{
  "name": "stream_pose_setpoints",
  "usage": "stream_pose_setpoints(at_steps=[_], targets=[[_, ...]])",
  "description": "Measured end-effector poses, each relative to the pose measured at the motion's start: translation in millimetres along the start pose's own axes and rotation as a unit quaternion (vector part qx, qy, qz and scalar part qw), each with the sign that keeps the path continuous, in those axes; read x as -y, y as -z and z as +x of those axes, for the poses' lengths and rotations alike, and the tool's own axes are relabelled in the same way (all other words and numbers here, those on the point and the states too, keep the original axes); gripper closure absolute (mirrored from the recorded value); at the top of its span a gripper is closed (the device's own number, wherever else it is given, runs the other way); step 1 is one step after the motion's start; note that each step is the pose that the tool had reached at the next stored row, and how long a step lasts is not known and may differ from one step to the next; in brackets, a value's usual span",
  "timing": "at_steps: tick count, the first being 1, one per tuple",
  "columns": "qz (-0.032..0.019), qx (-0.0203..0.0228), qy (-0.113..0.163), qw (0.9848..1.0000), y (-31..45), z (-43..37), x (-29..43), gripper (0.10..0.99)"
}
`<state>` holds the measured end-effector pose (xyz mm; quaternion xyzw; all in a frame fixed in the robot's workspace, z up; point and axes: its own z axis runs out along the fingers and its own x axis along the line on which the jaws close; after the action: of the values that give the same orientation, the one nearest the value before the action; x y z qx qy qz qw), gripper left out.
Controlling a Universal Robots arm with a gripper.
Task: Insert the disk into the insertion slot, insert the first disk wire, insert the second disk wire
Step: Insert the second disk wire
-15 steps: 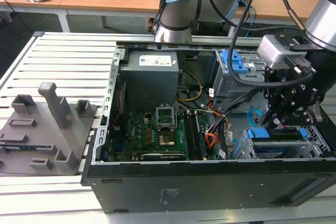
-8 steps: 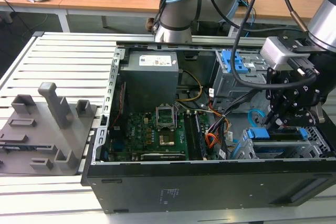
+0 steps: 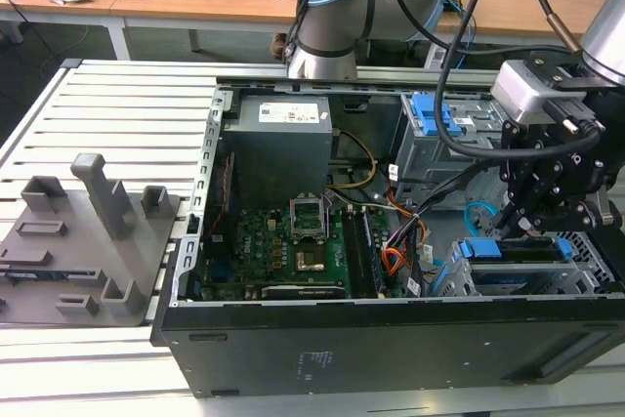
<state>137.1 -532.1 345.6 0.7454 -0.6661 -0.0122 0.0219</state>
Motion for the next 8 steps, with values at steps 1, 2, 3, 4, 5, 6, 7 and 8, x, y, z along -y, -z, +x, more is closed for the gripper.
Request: stream_pose_setpoints(at_steps=[1,2,3,4,5,6,7,8], targets=[[0.0,0.0,0.0,1.0,0.0,1.6,-0.1,0.922],[0.0,0.0,0.0,1.0,-0.1,3.5,-0.3,0.922],[0.0,0.0,0.0,1.0,-0.1,4.5,-0.4,0.922],[0.0,0.0001,0.0,1.0,-0.1,5.1,-0.5,0.922],[0.0,0.0,0.0,1.0,-0.1,5.1,-0.6,0.922],[0.0,0.0001,0.0,1.0,-0.1,5.1,-0.6,0.922],[0.0,0.0002,-0.003,1.0,-0.1,5.1,-0.6,0.922],[-0.0001,0.0006,-0.014,0.9999,-0.1,5.1,-0.6,0.922]])
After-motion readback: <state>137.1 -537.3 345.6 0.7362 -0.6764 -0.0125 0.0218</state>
